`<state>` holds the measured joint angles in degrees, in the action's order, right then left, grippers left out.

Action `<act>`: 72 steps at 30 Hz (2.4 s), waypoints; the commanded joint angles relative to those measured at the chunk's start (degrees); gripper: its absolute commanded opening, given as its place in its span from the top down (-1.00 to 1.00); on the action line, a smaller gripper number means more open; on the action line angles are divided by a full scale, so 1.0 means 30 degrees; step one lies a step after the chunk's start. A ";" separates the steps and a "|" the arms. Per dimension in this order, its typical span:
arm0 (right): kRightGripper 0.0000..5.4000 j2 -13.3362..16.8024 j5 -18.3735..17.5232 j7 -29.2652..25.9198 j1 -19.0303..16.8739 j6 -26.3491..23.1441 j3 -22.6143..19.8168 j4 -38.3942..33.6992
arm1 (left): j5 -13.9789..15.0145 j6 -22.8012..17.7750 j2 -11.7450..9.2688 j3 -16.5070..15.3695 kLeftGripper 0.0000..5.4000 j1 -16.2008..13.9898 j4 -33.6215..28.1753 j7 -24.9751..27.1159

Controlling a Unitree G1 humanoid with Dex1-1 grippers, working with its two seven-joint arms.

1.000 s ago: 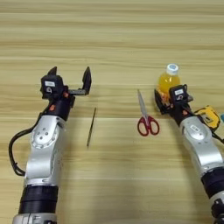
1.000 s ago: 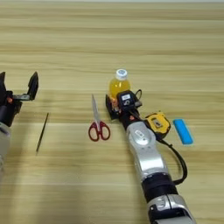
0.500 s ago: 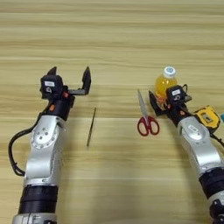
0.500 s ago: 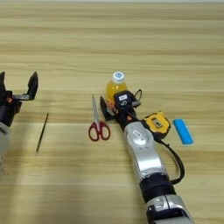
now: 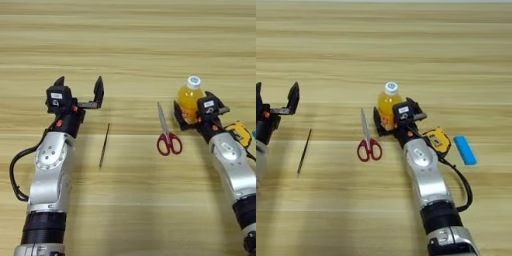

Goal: Move the objects on the table

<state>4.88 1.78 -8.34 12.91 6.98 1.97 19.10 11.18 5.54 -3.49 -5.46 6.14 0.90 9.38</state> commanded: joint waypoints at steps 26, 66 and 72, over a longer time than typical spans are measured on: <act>-1.00 0.1633 0.0235 0.0050 -0.4935 -0.2318 -0.0375 -0.5369 | -0.0295 -0.0015 -0.0251 0.0027 -1.00 0.0297 -0.0006 -0.0054; -1.00 0.2557 0.0047 0.0641 -0.4725 -0.5293 -0.2422 -0.4517 | -0.0433 0.0015 -0.0206 0.0087 -1.00 0.0476 0.0182 -0.0083; -1.00 0.2589 0.0107 0.0906 -0.4592 -0.5636 -0.2541 -0.4208 | -0.0422 0.0016 -0.0213 0.0071 -1.00 0.0465 0.0181 -0.0069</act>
<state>12.13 2.00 -6.03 -1.38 -8.50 -5.03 5.65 10.75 5.53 -3.63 -5.41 7.25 1.15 9.21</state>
